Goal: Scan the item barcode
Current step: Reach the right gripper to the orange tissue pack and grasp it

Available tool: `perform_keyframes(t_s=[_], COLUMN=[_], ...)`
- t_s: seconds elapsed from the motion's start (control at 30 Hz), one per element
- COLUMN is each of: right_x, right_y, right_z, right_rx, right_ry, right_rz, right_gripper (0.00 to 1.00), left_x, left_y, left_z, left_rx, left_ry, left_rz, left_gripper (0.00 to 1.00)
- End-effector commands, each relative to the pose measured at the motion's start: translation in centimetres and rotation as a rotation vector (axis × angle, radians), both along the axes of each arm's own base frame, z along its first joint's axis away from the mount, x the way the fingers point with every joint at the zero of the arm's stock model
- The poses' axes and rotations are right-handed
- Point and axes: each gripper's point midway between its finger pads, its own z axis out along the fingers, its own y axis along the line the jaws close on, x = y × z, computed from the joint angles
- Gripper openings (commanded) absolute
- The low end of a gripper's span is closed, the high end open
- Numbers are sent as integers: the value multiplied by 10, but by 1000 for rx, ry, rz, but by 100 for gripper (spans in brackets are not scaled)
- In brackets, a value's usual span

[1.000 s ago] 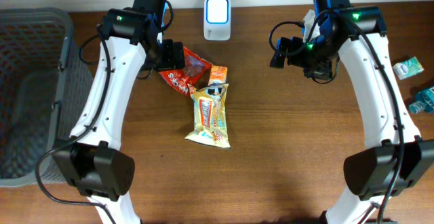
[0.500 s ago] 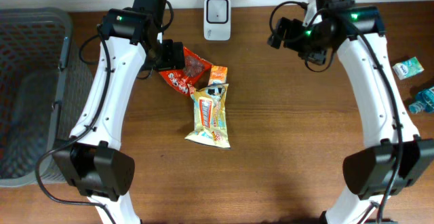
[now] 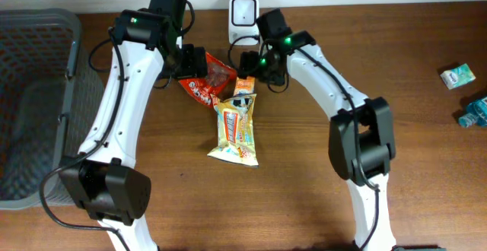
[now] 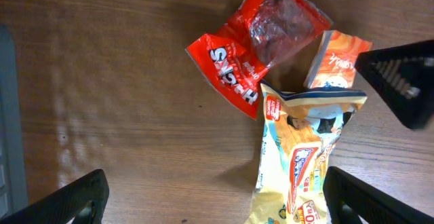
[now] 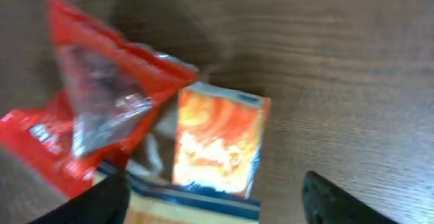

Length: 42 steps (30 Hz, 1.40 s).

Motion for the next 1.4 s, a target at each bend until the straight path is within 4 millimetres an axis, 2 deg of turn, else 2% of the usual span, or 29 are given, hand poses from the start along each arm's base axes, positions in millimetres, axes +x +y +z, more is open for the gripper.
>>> perform_keyframes(t_s=[0.0, 0.13, 0.27, 0.3, 0.33, 0.37, 0.43, 0.5, 0.57, 0.7, 0.73, 0.8, 0.83, 0.87, 0.93, 1.1, 1.13, 1.17, 1.2, 1.23, 1.27, 1.3, 1.33, 1.37], right_x=[-1, -6, -9, -9, -9, -6, 0, 10, 20, 23, 23, 23, 21, 19, 5, 2, 4, 11, 17, 15, 6, -3, -7, -13], right_y=[-4, -5, -6, -6, -6, -6, -5, -10, -24, -59, -67, -84, -86, -86, -78, -73, -74, -81, -100, -126, -154, -170, -175, -182], right_z=[-28, -51, -69, -73, -73, -68, -56, -35, 2, 78, 86, 86, 89, 96, 124, 121, 111, 86, 47, 12, -12, -22, -25, -27], right_rx=[-26, -41, -50, -51, -51, -31, 41, 143, 339, 755, 808, 815, 830, 864, 978, 948, 896, 764, 548, 309, 97, -21, -65, -105], right_ry=[57, 102, 132, 134, 134, 131, 134, 139, 140, 84, 75, 71, 57, 9, -226, -290, -251, -153, -26, 80, 168, 216, 234, 255], right_rz=[-48, -47, -45, -45, -45, -48, -46, -52, -26, 112, 123, 106, 125, 183, 426, 488, 458, 360, 208, 69, -48, -101, -106, -112], right_gripper=[75, 63, 63, 55, 40, 6, 4, 4, 4, 4, 4, 4, 4, 4, 4, 4, 4, 4, 4, 4, 4, 12, 27, 55], left_x=[0, 0, 0, 0, 0, 0, 0, 0, 0, 0, 0, 0, 0, 0, 0, 0, 0, 0, 0, 0, 0, 0, 0, 0], left_y=[0, 0, 0, 0, 0, 0, 0, 0, 0, 0, 0, 0, 0, 0, 0, 0, 0, 0, 0, 0, 0, 0, 0, 0], left_z=[0, 0, 0, 0, 0, 0, 0, -1, -1, 0, -1, -1, 0, 0, 0, 0, 0, 0, 0, 0, -1, -1, -1, -1], left_rx=[-2, -2, -2, -2, -2, -2, -2, -2, -2, -2, -2, -2, -2, -2, -2, -2, -2, -2, -2, -2, -2, -2, -2, -2], left_ry=[0, 0, 0, 0, 0, 0, 0, 1, 1, 0, 1, 1, 0, 0, 0, 0, 0, 0, 0, 0, 1, 1, 1, 1], left_rz=[10, 10, 10, 10, 10, 10, 10, 10, 10, 10, 10, 10, 10, 10, 10, 10, 10, 10, 10, 10, 10, 10, 10, 10], left_gripper=[99, 99, 99, 99, 99, 99, 99, 99, 99, 99, 99, 99, 99, 99, 99, 99, 99, 99, 99, 99, 99, 99, 99, 99])
